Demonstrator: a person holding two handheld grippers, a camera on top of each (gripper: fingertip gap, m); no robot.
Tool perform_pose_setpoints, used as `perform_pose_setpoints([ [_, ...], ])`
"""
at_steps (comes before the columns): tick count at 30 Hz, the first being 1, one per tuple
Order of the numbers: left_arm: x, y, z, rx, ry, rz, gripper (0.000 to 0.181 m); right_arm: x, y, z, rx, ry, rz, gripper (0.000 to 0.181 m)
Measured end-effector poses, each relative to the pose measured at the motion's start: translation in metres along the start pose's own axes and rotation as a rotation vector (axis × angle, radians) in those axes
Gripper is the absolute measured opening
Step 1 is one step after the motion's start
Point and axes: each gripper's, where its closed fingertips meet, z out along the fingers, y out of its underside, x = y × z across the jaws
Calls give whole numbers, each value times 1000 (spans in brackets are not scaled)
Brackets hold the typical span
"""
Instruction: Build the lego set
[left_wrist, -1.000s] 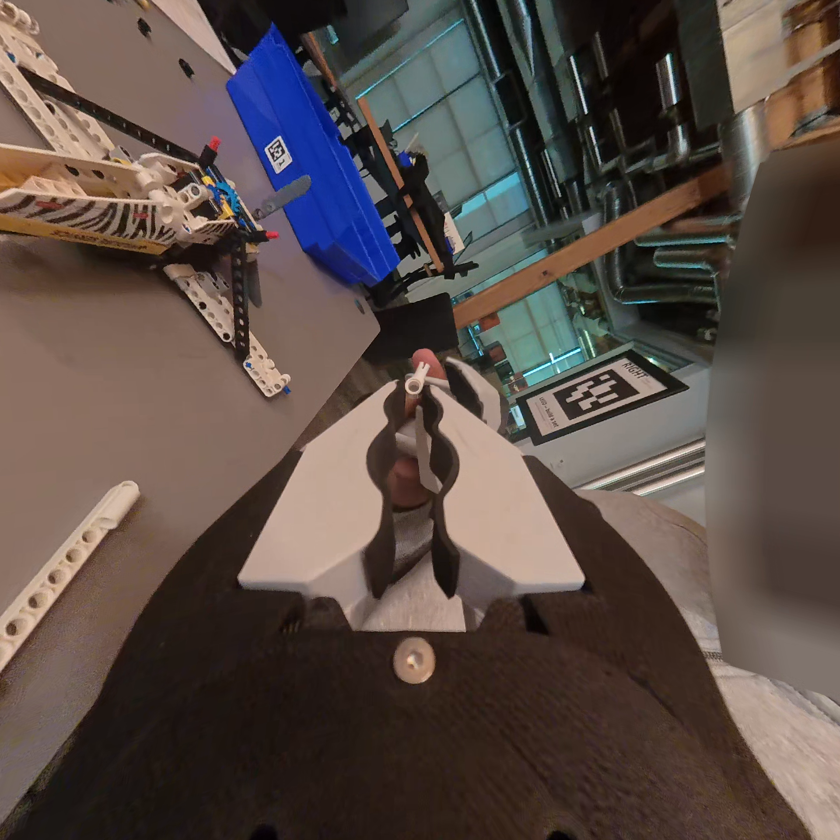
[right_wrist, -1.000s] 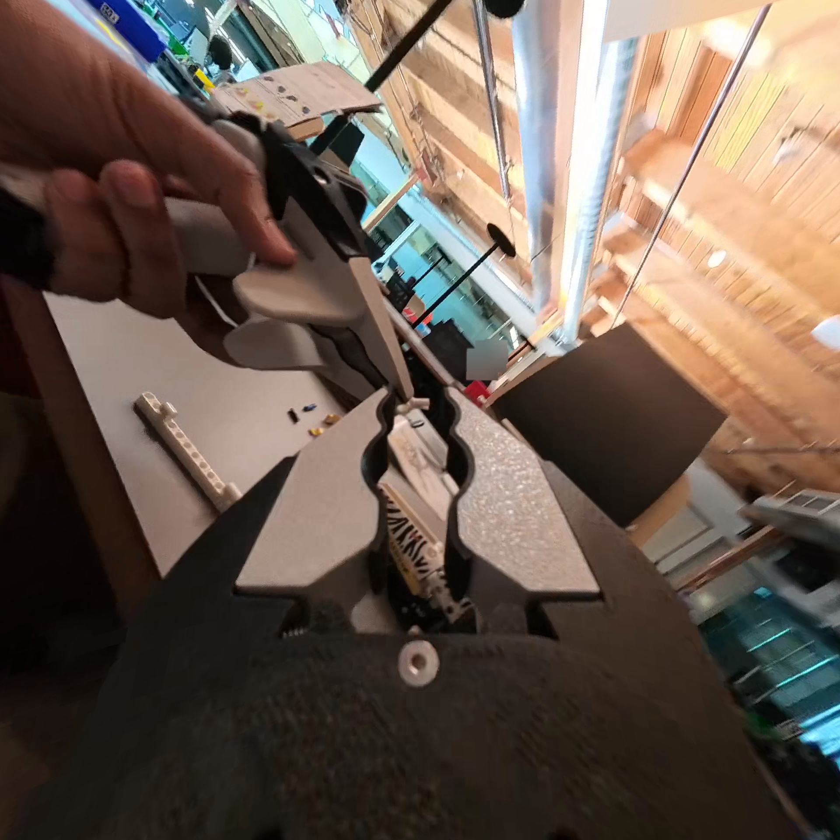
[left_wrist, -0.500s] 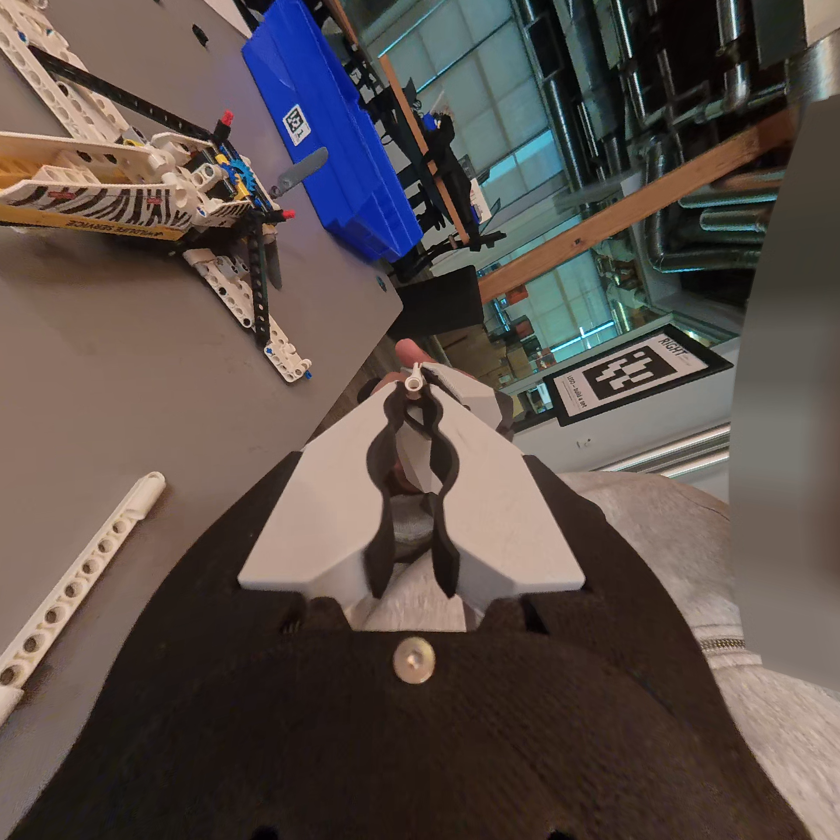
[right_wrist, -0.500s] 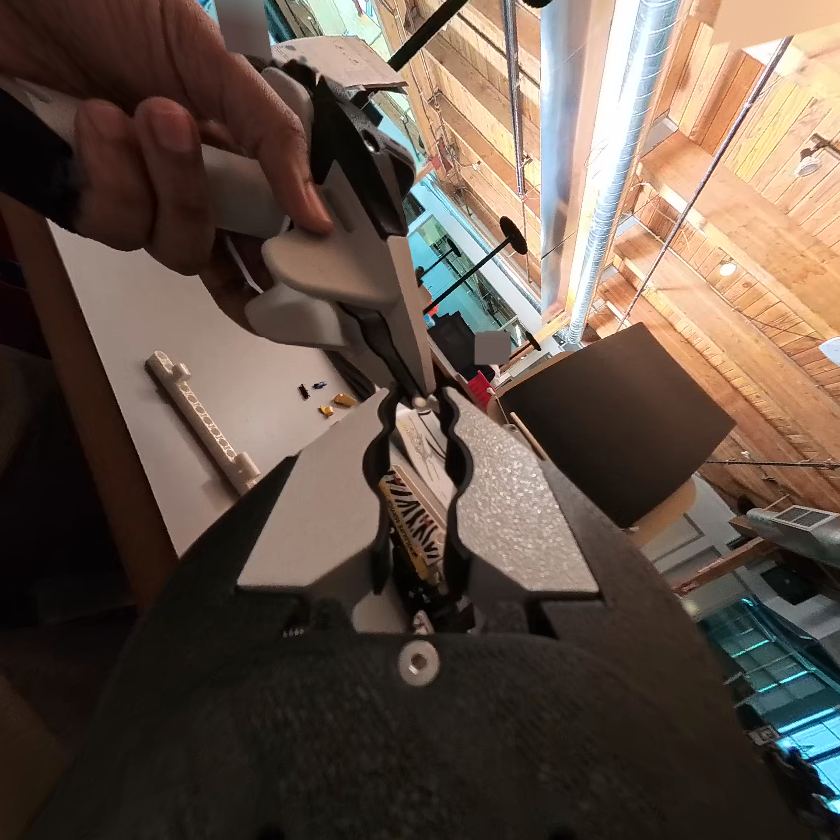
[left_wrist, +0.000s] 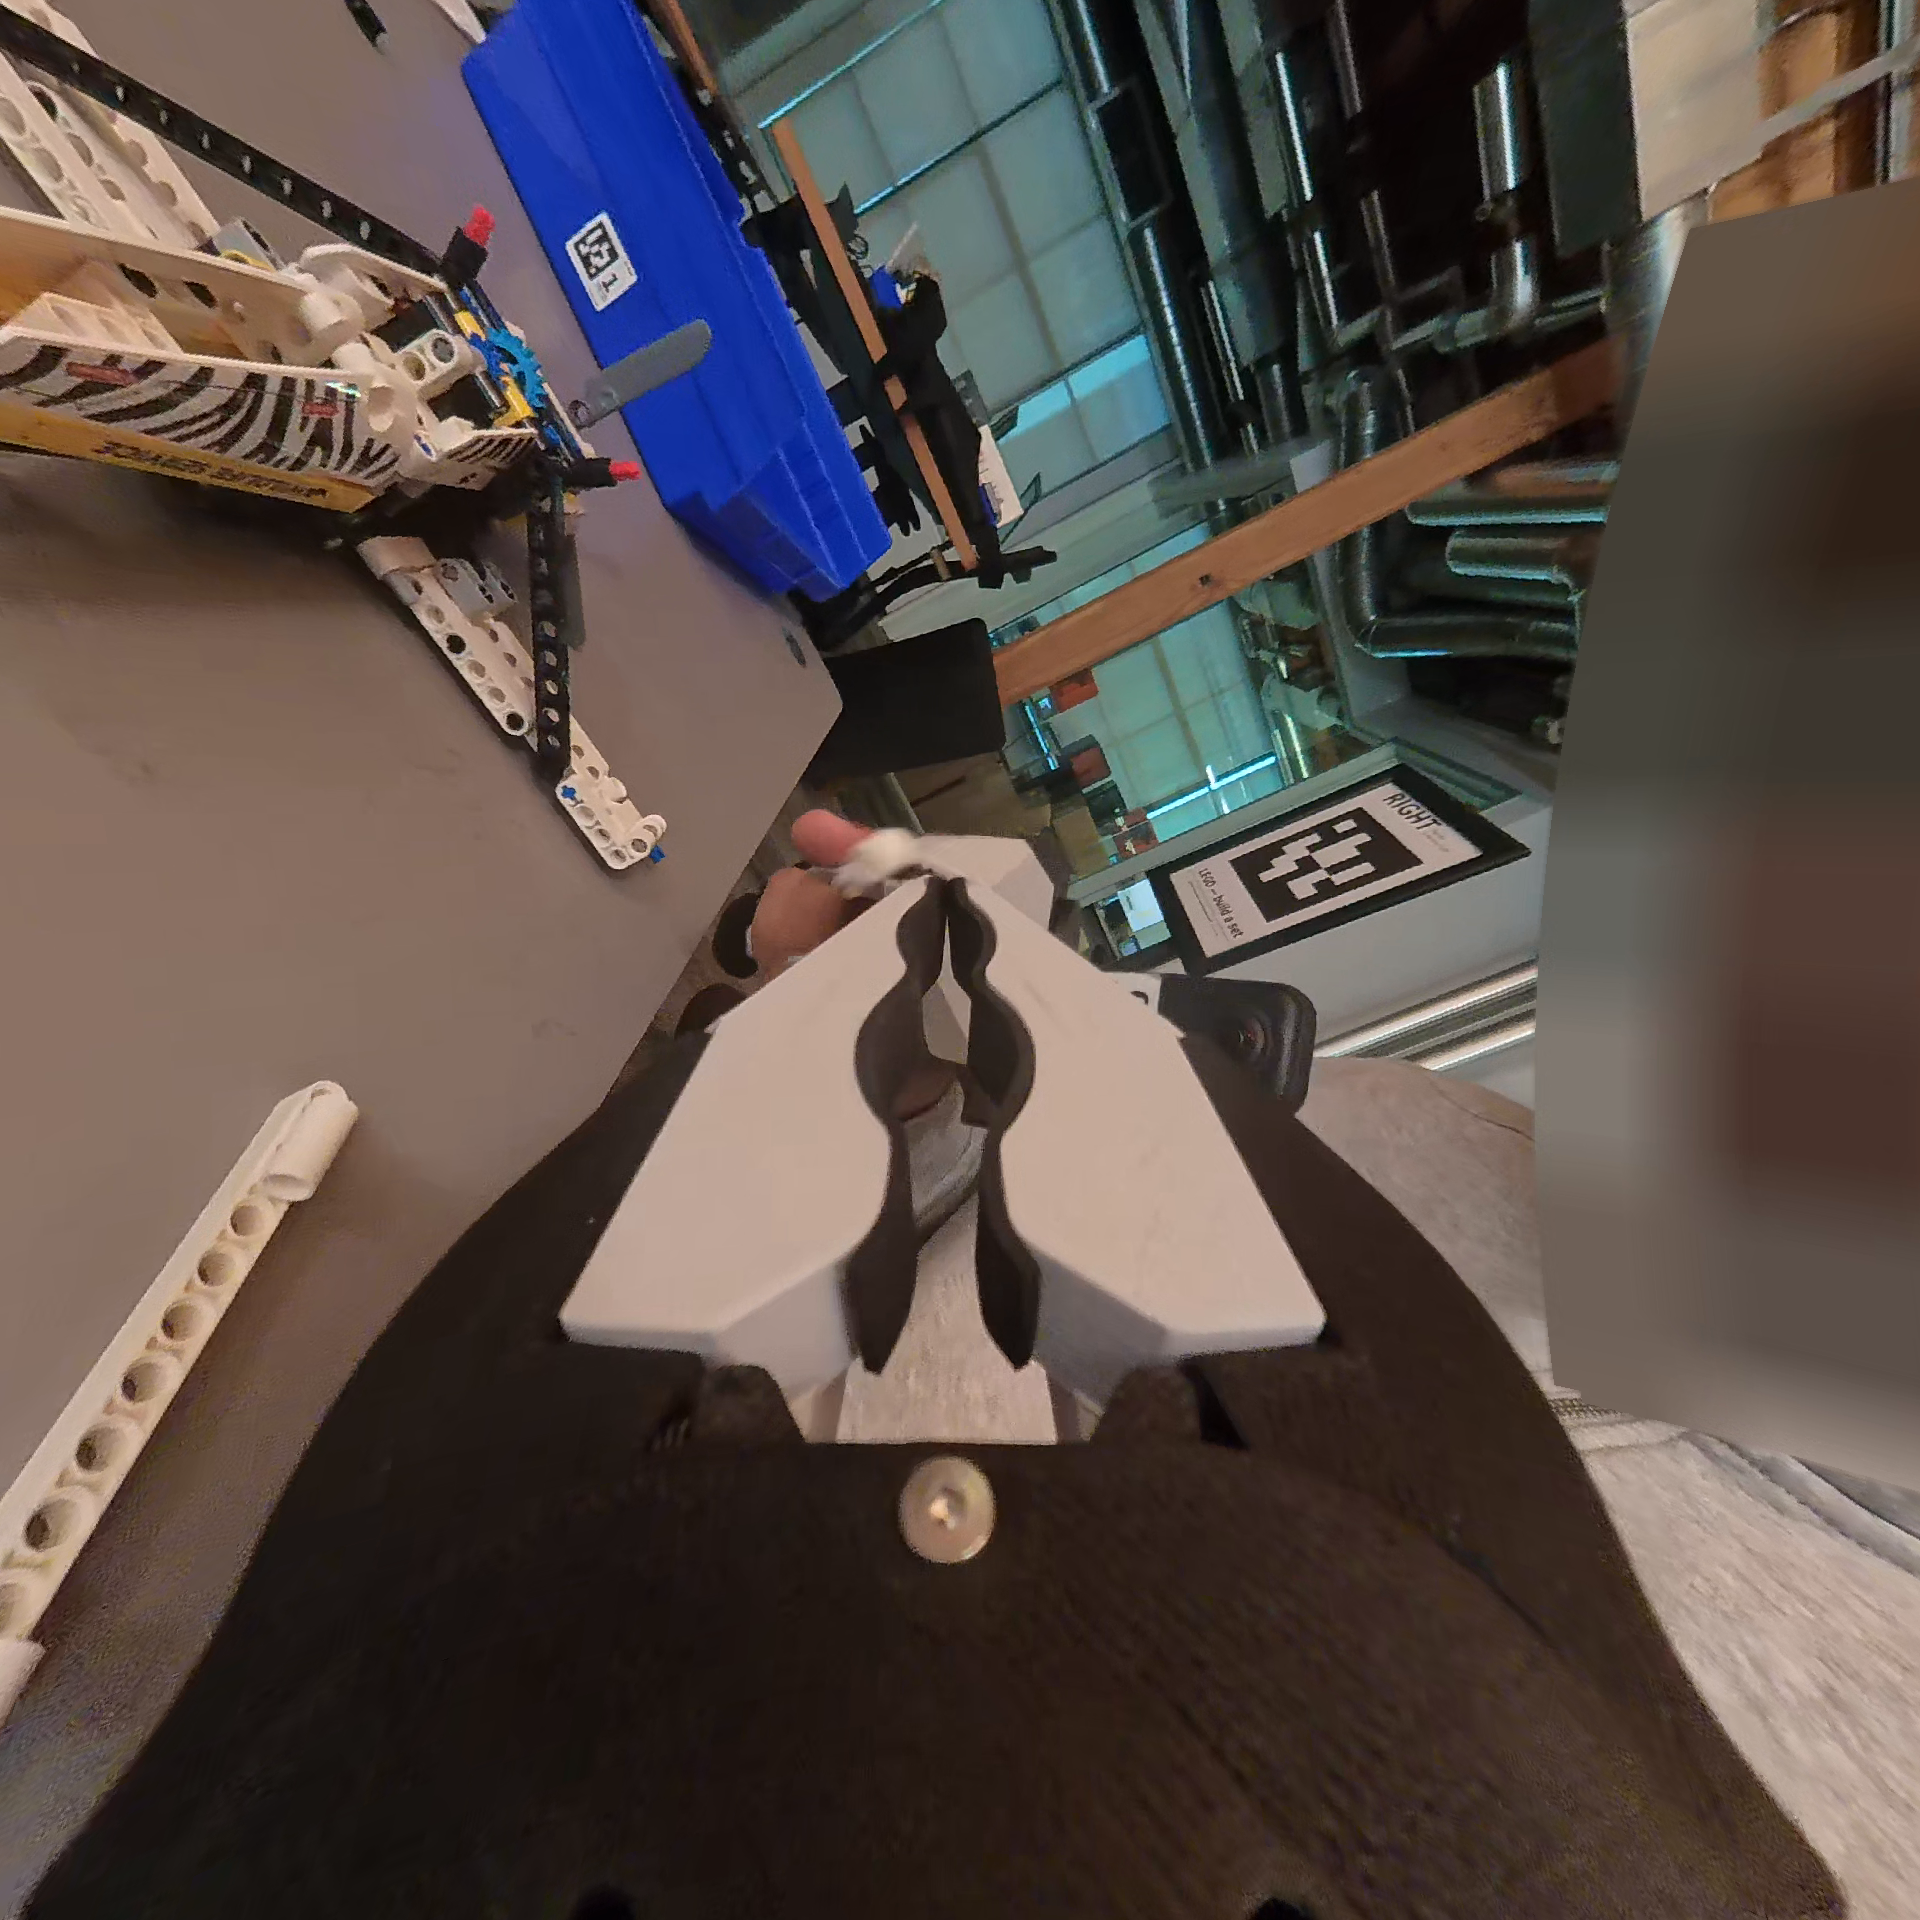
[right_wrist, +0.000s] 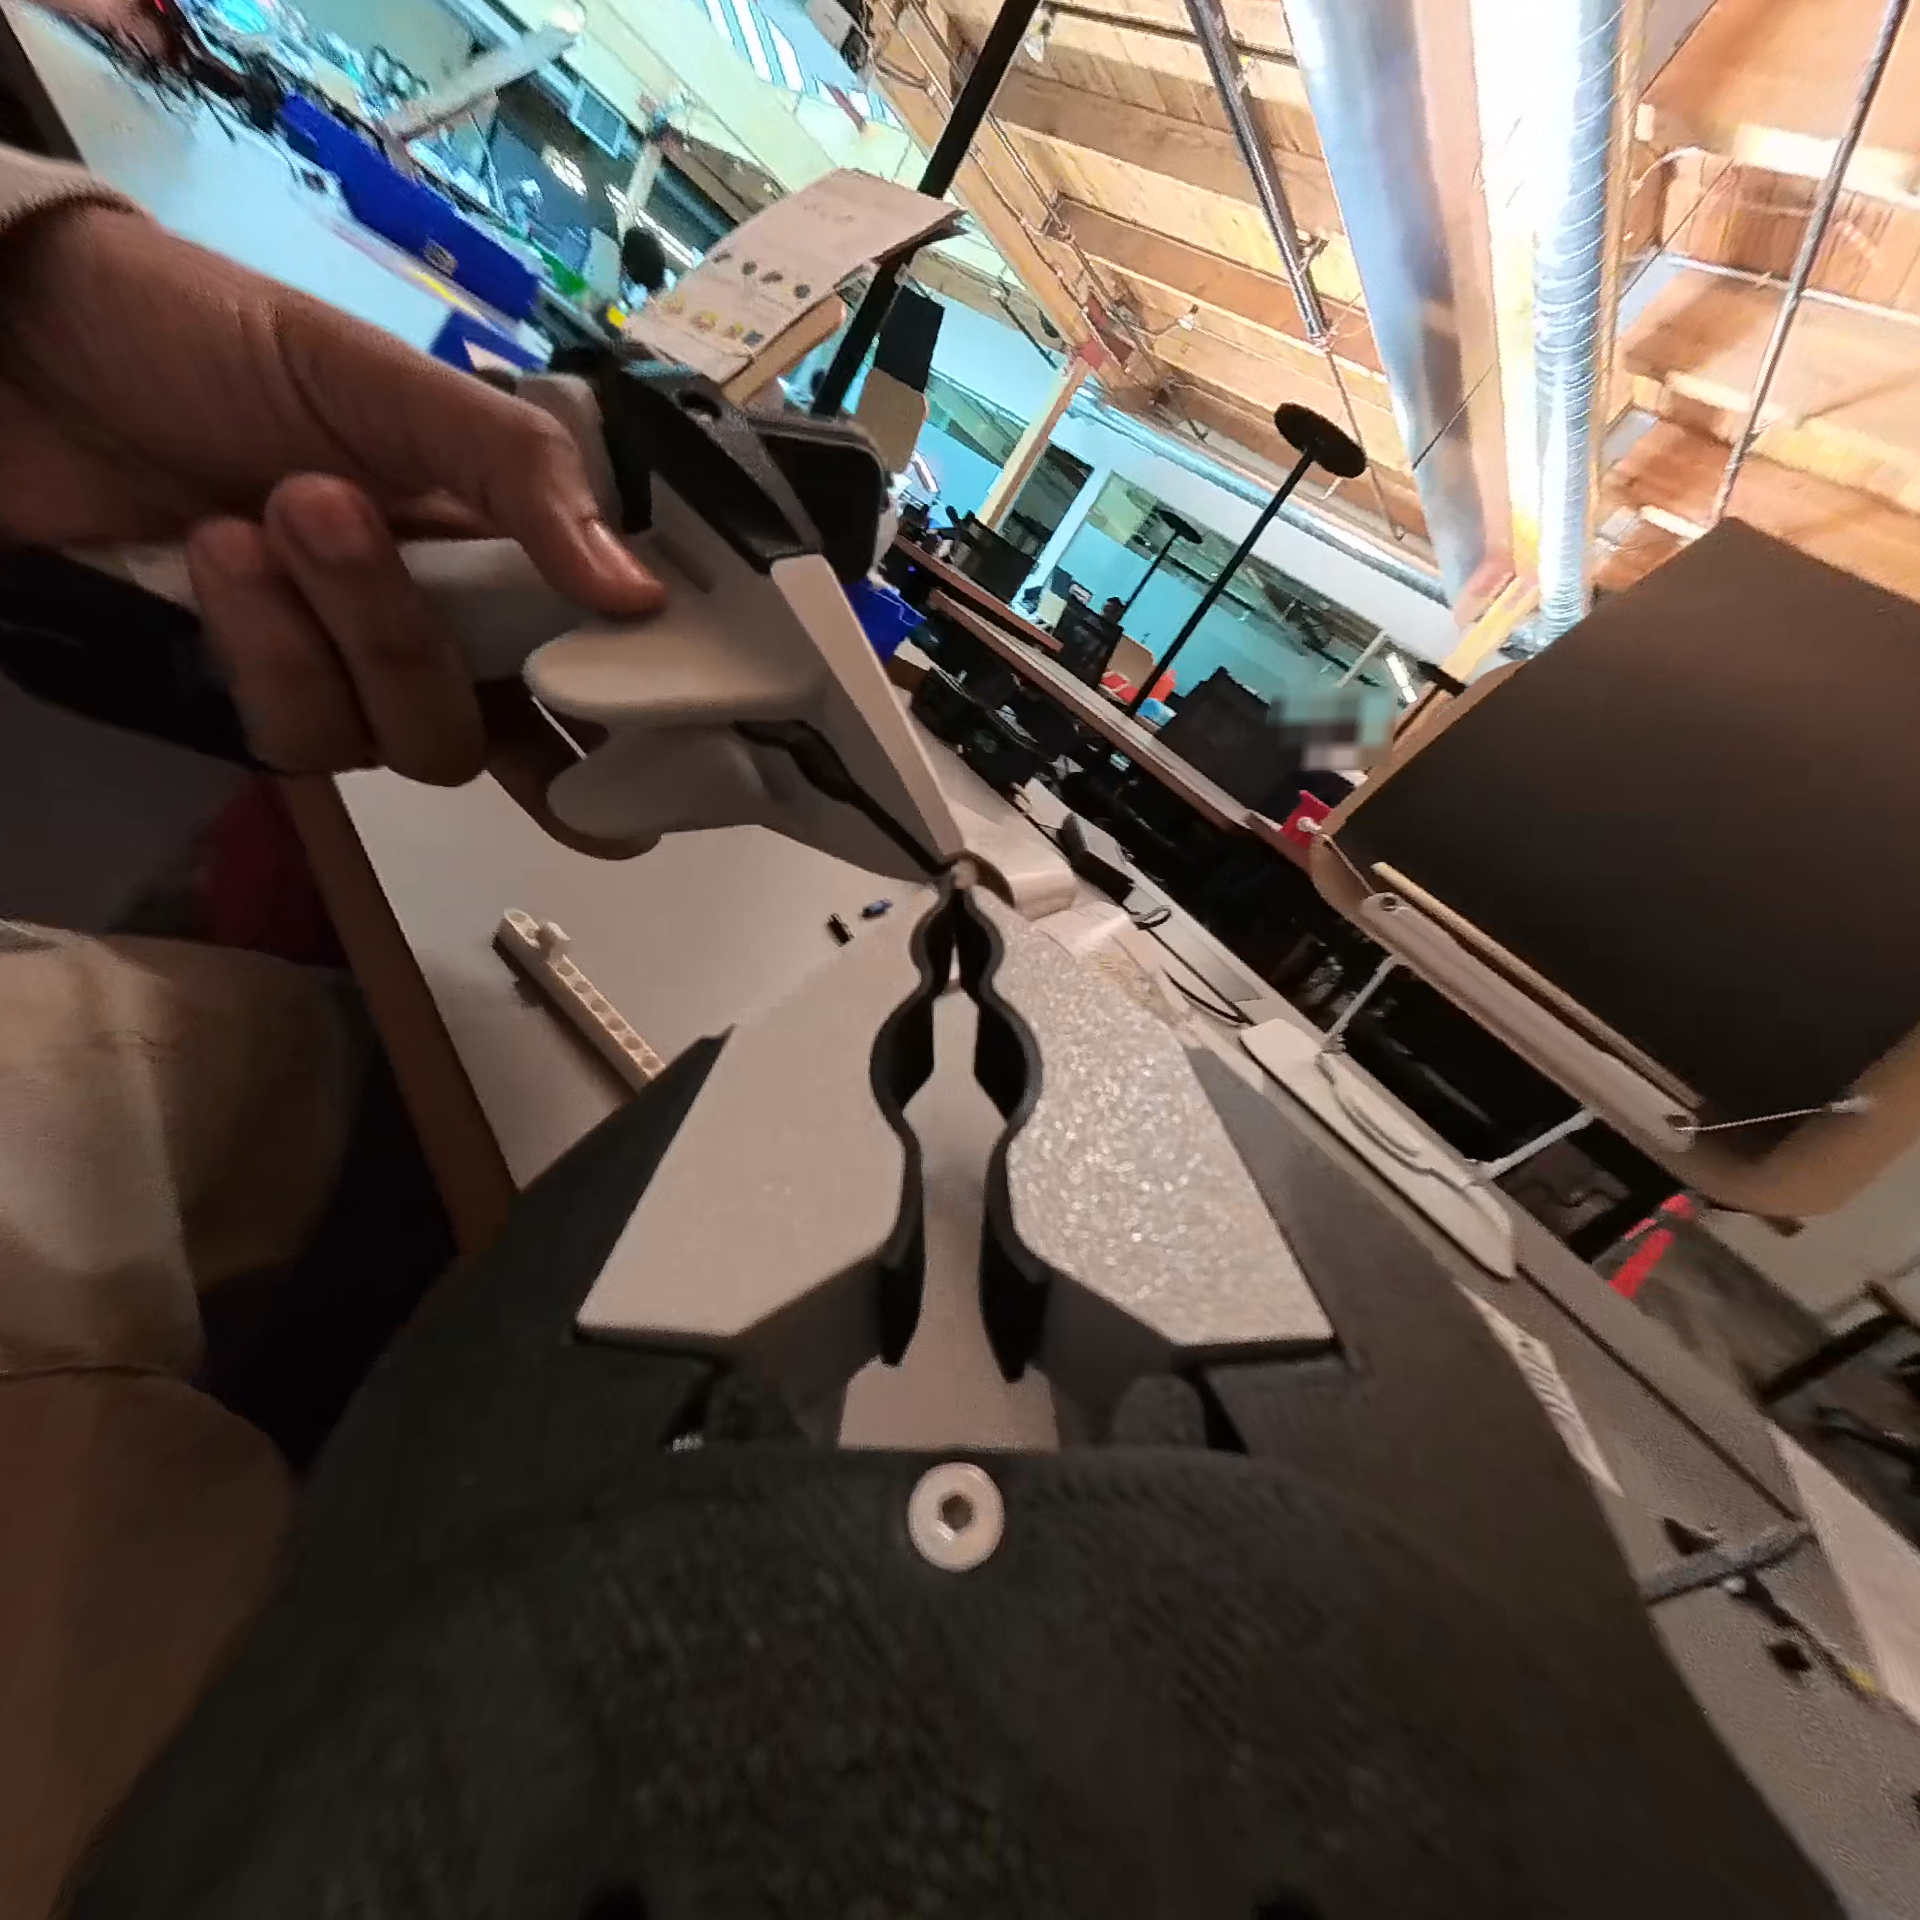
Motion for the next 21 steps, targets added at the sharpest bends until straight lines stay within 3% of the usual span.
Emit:
perform_pose_setpoints([
  [3, -2, 0, 0, -1, 1, 1, 0, 0, 1, 0, 0, -2, -2, 0],
  [7, -18, -10, -10, 46, -103, 30, 0, 6, 17, 4, -92, 42, -25, 0],
  [14, -42, -21, -42, 81, -341, 175, 8, 67, 7, -29, -3, 247, 96, 0],
  [21, -63, -7, -21, -24, -453, 261, 19, 121, 27, -67, 8, 388, 315, 0],
])
